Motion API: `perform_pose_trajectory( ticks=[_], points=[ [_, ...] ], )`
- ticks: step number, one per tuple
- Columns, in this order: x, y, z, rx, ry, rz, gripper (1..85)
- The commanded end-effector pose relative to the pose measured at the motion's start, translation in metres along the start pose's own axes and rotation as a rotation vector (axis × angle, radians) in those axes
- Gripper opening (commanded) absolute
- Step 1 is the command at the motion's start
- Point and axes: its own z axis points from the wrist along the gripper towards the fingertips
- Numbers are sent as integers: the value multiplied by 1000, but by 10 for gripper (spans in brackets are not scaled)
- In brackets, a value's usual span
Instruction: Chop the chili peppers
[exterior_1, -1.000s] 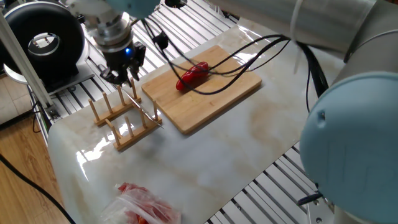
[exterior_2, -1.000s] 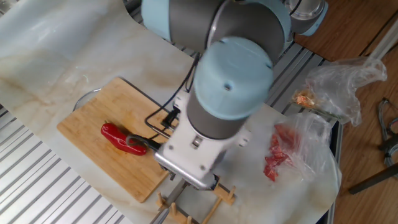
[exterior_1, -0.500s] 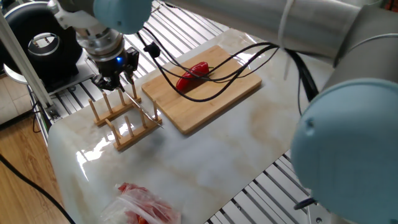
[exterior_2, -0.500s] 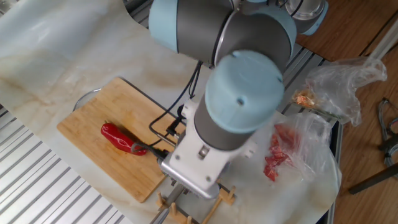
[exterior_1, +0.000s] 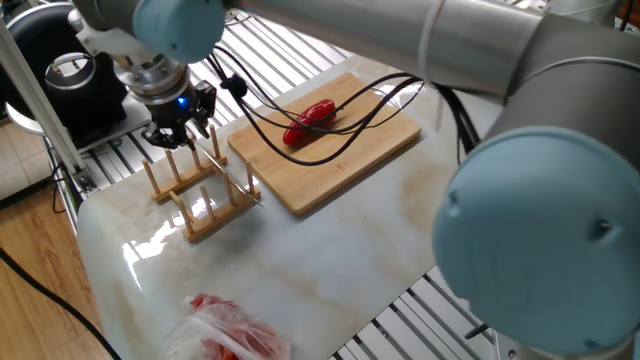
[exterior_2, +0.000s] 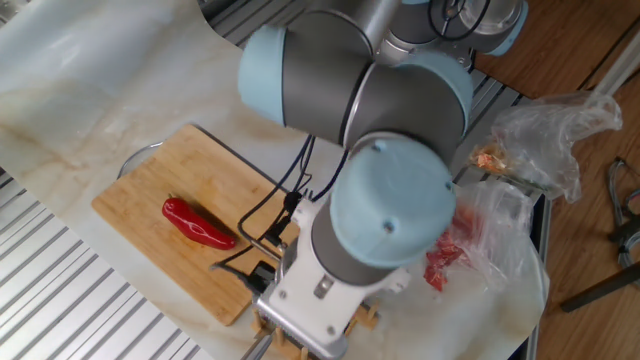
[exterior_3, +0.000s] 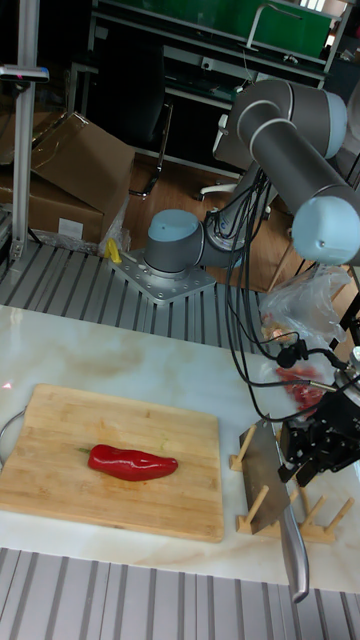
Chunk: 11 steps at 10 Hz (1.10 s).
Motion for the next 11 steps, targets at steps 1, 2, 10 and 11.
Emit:
perform_pose_trajectory(
  ticks=[1, 2, 10, 11],
  points=[
    [-3, 0, 7, 23, 18, -2, 327],
    [-1, 1, 8, 22, 24, 0, 327],
    [8, 5, 21, 27, 68, 3, 317],
    [8, 6, 23, 27, 71, 9, 317]
  ],
)
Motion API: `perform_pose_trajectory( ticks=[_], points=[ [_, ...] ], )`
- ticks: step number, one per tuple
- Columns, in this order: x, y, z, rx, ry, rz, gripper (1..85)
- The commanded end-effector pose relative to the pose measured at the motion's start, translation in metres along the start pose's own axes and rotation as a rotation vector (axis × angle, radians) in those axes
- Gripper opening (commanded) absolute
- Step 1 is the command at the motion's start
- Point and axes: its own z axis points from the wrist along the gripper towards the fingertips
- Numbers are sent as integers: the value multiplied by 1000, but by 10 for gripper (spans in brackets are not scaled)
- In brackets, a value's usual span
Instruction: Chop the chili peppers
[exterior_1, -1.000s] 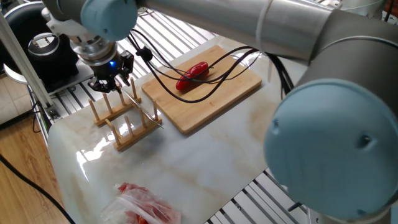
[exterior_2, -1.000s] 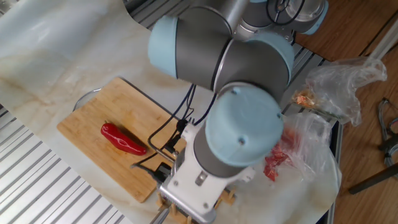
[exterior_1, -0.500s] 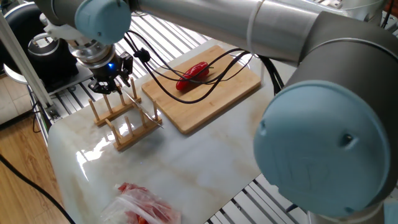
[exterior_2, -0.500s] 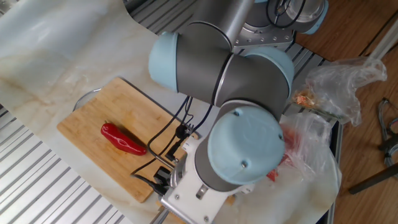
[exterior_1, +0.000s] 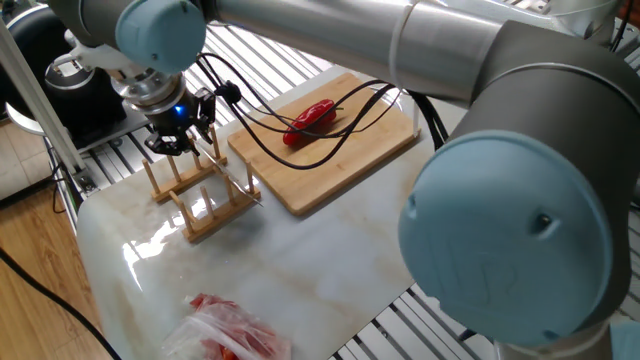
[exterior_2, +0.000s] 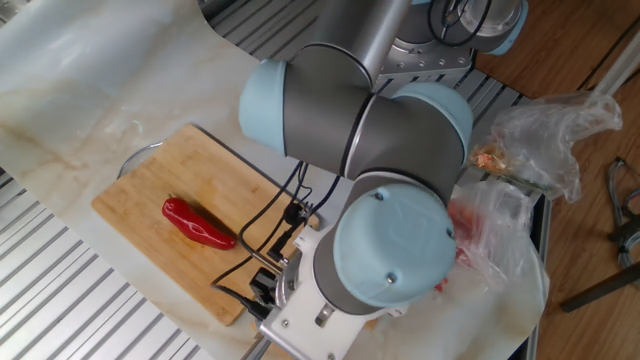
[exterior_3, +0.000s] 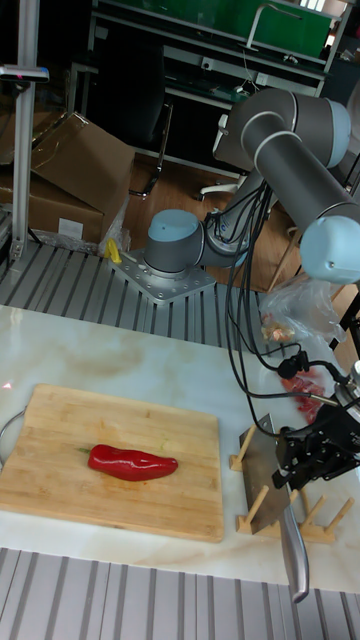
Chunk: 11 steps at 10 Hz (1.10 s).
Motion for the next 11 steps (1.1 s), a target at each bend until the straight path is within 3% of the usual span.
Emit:
perform_pose_trajectory(
  ticks=[1, 11],
  points=[
    [4, 5, 5, -20, 22, 21, 313],
    [-3, -3, 16, 8, 13, 29, 303]
  ],
)
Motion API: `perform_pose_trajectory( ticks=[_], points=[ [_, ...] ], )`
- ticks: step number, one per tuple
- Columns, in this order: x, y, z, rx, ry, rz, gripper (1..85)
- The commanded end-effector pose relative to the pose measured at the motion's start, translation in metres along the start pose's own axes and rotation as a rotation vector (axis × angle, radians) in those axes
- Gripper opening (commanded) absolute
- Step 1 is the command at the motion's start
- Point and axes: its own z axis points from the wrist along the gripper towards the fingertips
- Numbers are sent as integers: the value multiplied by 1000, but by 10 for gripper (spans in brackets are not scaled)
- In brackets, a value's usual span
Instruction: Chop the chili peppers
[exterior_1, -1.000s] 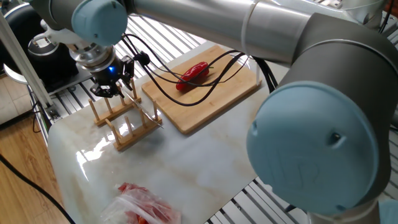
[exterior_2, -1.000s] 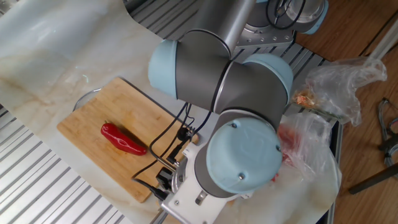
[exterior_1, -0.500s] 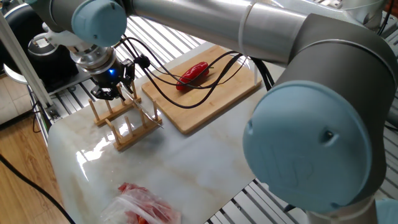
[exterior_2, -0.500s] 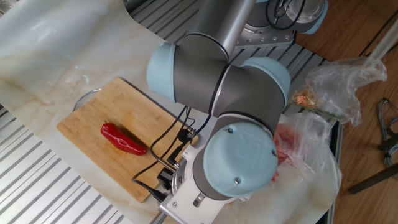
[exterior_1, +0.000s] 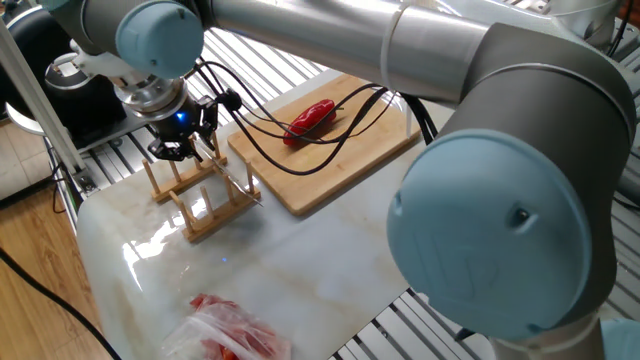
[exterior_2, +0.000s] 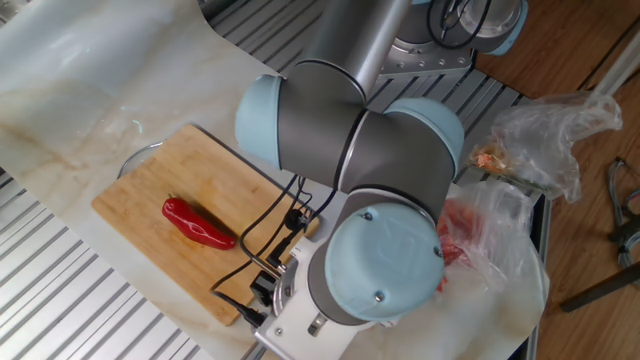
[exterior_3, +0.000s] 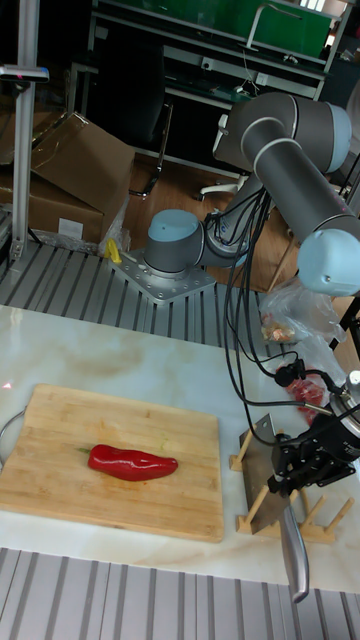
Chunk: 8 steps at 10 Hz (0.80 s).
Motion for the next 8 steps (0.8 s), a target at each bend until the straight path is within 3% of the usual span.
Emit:
perform_pose_trajectory(
  ticks=[1, 4, 8],
  points=[
    [-4, -3, 5, 3, -6, 9, 300],
    [-5, -11, 3, 23, -3, 8, 280],
    [-7, -15, -1, 15, -4, 16, 270]
  ],
)
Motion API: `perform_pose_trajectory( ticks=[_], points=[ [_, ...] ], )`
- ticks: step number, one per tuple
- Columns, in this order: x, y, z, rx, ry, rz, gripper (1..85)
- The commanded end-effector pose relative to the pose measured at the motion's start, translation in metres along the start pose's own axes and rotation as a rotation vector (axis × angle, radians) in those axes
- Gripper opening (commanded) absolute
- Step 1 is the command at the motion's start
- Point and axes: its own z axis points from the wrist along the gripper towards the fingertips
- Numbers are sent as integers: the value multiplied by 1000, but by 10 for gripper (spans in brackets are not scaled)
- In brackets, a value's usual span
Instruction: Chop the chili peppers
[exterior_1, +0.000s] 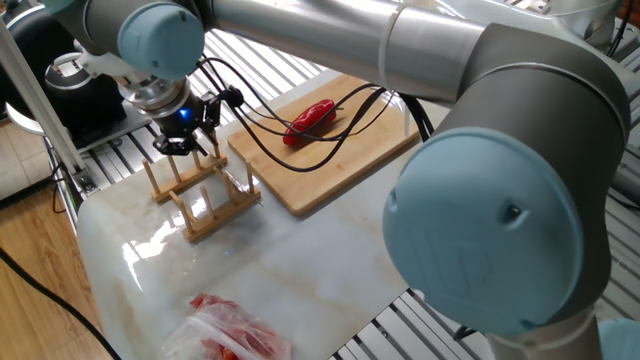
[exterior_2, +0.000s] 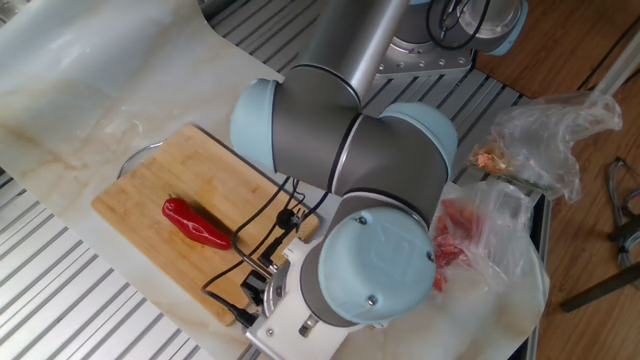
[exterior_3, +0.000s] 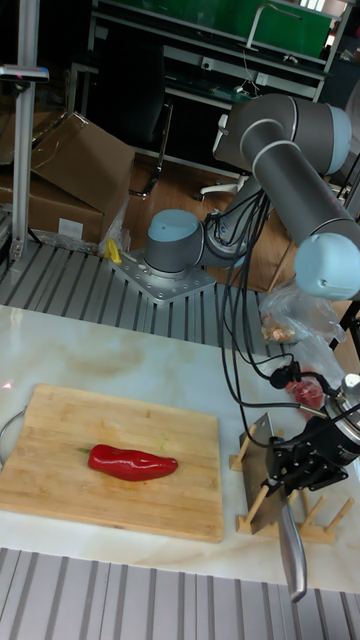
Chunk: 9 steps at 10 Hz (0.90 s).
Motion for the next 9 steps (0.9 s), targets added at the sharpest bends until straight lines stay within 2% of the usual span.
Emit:
perform_pose_trajectory(
  ticks=[1, 2, 6, 9],
  points=[
    [-2, -3, -4, -17, 2, 10, 267],
    [-2, -2, -5, -33, 6, 19, 263],
    [-2, -12, -4, -50, 22, 27, 250],
    [-1, -17, -6, -79, 39, 34, 240]
  ],
)
